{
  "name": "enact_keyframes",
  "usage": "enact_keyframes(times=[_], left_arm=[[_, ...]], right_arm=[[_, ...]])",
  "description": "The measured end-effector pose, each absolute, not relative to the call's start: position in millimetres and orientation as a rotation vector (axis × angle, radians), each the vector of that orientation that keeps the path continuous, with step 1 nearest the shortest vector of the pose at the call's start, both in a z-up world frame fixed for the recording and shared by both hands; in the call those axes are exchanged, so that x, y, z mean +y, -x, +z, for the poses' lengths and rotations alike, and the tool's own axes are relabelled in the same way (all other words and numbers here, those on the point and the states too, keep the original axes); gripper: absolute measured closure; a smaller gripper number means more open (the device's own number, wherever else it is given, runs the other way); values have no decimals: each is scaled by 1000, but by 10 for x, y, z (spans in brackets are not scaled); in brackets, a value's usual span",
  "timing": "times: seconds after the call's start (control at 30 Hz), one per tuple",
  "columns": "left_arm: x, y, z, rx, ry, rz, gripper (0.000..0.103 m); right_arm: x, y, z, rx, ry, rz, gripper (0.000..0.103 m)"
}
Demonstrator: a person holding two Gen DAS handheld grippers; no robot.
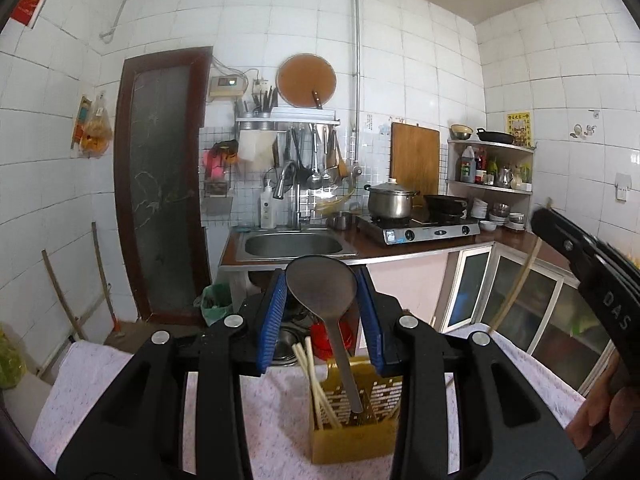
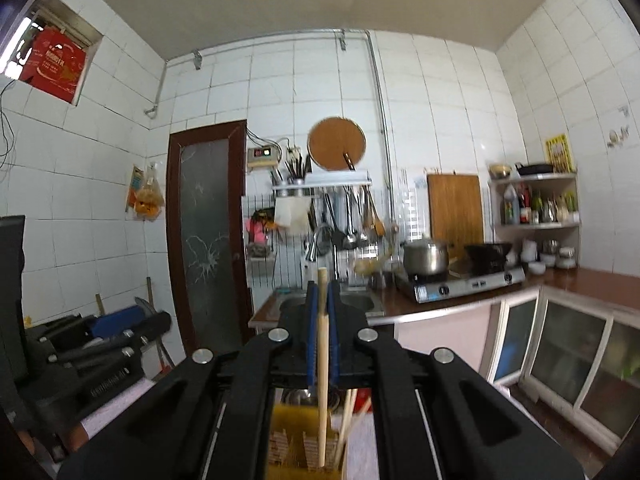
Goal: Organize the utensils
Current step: 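Open both tools to drop the spoon and chopstick into the holder, then grasp the green frog fork with the left tool while the right tool grasps the blue spoon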
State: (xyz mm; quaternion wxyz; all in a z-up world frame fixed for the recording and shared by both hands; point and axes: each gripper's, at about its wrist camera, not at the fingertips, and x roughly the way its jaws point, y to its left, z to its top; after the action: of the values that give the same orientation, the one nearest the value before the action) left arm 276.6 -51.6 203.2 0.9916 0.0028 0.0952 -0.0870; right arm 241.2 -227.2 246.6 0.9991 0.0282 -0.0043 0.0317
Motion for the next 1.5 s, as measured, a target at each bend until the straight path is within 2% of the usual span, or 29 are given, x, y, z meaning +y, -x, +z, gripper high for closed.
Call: enact_keyframes(times=[0.1, 0.37, 0.4, 0.43, 0.47, 0.5, 0.57, 0.6, 0.67, 0.77, 0.83, 1.27, 1.5], left_arm=[[-571, -2929, 1902, 213, -8, -176, 68], [-547, -3417, 1198, 362, -14, -138, 68], [-513, -3430, 1168, 372, -8, -129, 63], [-466, -3430, 1163, 380, -2, -124, 57], [-423, -3411, 1175, 384, 8, -117, 39], [-360, -3356, 1195, 378, 19, -106, 28], [-255, -3239, 1260, 365, 30, -88, 22], [-207, -3182, 1285, 373, 29, -83, 14], [-109, -3057, 1305, 394, 31, -76, 7], [70, -2801, 1254, 416, 30, -59, 5], [173, -2620, 1156, 438, 16, -45, 5], [430, -1790, -156, 719, -32, -21, 5], [393, -1620, -495, 781, -68, -31, 5]], right_arm=[[-2206, -2631, 2366, 6, -33, 58, 98], [-2246, -3061, 1669, 209, -37, 36, 96], [-2268, -3069, 1636, 233, -40, 24, 96], [-2305, -3059, 1620, 255, -50, 11, 84], [-2347, -3032, 1607, 266, -60, 3, 54], [-2391, -2969, 1611, 269, -77, -9, 42], [-2460, -2843, 1619, 287, -82, -39, 39], [-2491, -2784, 1616, 307, -84, -56, 38], [-2565, -2613, 1588, 348, -92, -89, 31], [-2609, -2279, 1469, 389, -87, -125, 25], [-2596, -2085, 1342, 421, -75, -143, 22], [-2166, -1180, 18, 753, -102, -112, 22], [-1972, -946, -268, 821, -115, -83, 22]])
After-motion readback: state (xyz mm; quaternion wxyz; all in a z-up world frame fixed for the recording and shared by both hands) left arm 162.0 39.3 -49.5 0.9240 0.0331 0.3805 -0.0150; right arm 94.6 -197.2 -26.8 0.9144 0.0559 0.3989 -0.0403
